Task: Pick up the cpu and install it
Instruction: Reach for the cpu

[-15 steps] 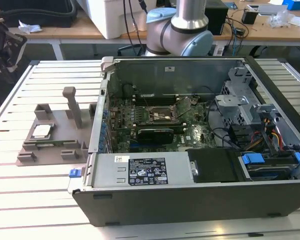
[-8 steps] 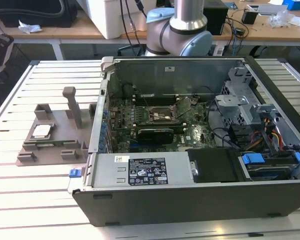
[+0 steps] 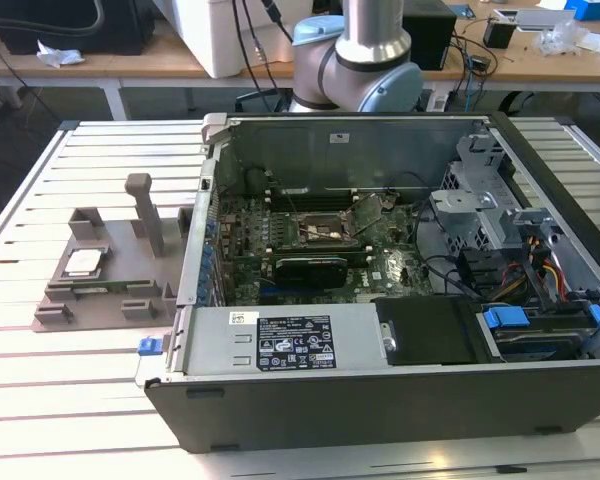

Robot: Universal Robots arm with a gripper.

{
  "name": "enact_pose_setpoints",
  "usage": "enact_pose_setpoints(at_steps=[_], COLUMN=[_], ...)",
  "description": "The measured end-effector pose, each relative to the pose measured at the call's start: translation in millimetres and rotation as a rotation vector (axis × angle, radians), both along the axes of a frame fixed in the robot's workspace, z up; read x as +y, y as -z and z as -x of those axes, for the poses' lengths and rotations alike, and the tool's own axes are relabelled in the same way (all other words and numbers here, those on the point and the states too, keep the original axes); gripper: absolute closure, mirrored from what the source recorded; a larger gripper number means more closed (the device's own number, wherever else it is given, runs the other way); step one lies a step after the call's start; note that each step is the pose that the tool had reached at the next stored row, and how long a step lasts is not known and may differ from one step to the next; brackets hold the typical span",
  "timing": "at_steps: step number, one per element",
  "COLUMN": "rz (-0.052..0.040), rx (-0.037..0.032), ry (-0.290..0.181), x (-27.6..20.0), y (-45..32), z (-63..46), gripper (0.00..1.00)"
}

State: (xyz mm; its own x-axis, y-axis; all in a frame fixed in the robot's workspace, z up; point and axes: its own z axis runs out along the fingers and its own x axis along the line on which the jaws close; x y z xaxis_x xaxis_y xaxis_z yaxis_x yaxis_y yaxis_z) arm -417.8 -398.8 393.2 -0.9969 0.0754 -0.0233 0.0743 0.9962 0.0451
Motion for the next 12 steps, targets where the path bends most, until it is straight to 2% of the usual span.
enact_pose_setpoints(at_steps=[7,10,12], rz=[0.0000,0.0000,0.0000], rx=[0.0000,-0.0001,-0.0001], ry=[0.000,0.000,0.000], x=[-0.1,0.0,-0.1], y=[0.0,0.1,0.1], z=[23.9,39.9,40.7], gripper=[0.89,0.89,0.89])
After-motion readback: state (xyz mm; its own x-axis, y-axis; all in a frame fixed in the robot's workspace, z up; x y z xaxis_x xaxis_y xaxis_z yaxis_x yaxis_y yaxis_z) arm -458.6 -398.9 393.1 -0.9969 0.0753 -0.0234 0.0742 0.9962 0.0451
